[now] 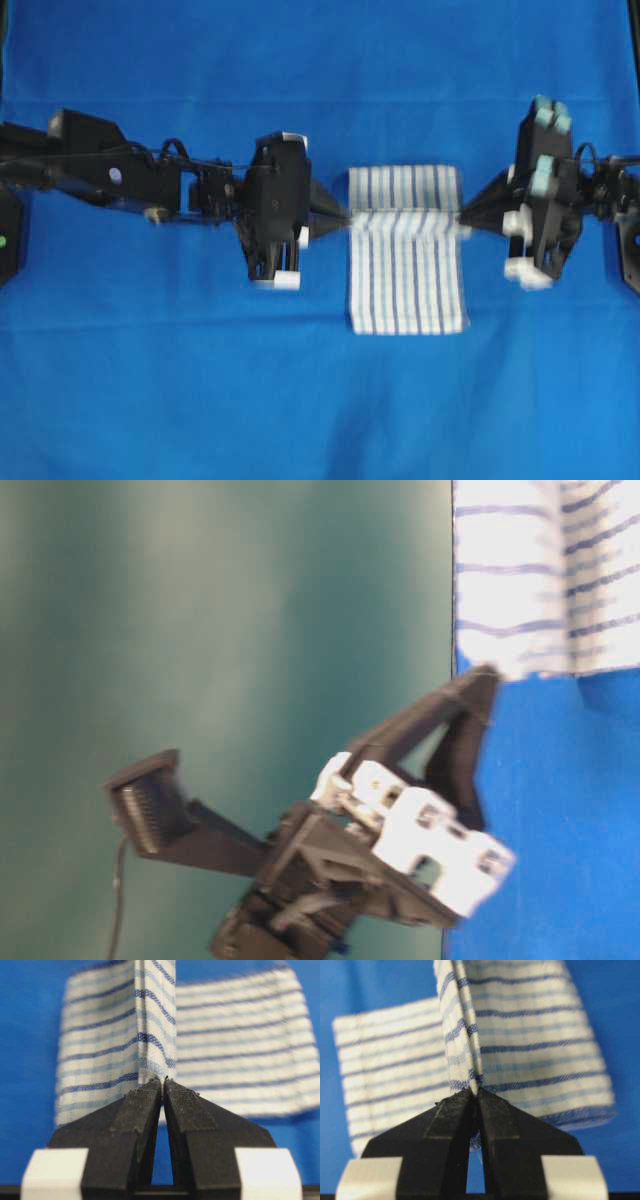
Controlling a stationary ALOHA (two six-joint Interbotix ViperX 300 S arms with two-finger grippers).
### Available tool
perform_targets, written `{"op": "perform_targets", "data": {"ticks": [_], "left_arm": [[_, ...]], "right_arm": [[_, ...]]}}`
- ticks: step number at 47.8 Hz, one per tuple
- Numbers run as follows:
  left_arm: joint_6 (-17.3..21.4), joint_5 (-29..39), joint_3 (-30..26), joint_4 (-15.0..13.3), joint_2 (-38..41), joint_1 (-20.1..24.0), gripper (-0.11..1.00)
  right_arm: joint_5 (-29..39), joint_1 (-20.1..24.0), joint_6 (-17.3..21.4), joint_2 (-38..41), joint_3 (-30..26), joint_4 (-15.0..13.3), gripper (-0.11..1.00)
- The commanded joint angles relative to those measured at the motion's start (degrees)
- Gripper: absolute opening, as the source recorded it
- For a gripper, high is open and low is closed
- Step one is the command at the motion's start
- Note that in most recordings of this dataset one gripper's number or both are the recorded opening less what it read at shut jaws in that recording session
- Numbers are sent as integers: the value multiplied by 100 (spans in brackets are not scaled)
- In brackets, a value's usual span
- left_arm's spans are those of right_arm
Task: Fold a vertical towel.
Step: 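Lift the top edge and carry it down toward the bottom edge, then lower the folded edge onto the bottom edge and open both grippers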
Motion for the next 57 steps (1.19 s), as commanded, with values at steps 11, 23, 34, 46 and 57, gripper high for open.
{"op": "perform_targets", "data": {"ticks": [11, 23, 34, 46, 57], "left_arm": [[-105, -132, -167, -18, 527, -668, 3], [-237, -334, -264, -18, 853, -773, 3], [-237, -457, -308, -18, 879, -896, 3], [-237, -448, -396, -9, 905, -958, 3], [-246, -431, -404, -18, 905, -949, 3]], "right_arm": [[-18, 765, 501, 765, -158, 9, 5], [-343, 1037, 694, 1178, -185, 9, 5], [-396, 1178, 870, 1222, -176, 18, 5], [-571, 1204, 870, 1230, -158, 18, 5], [-580, 1213, 879, 1301, -202, 9, 6]]}}
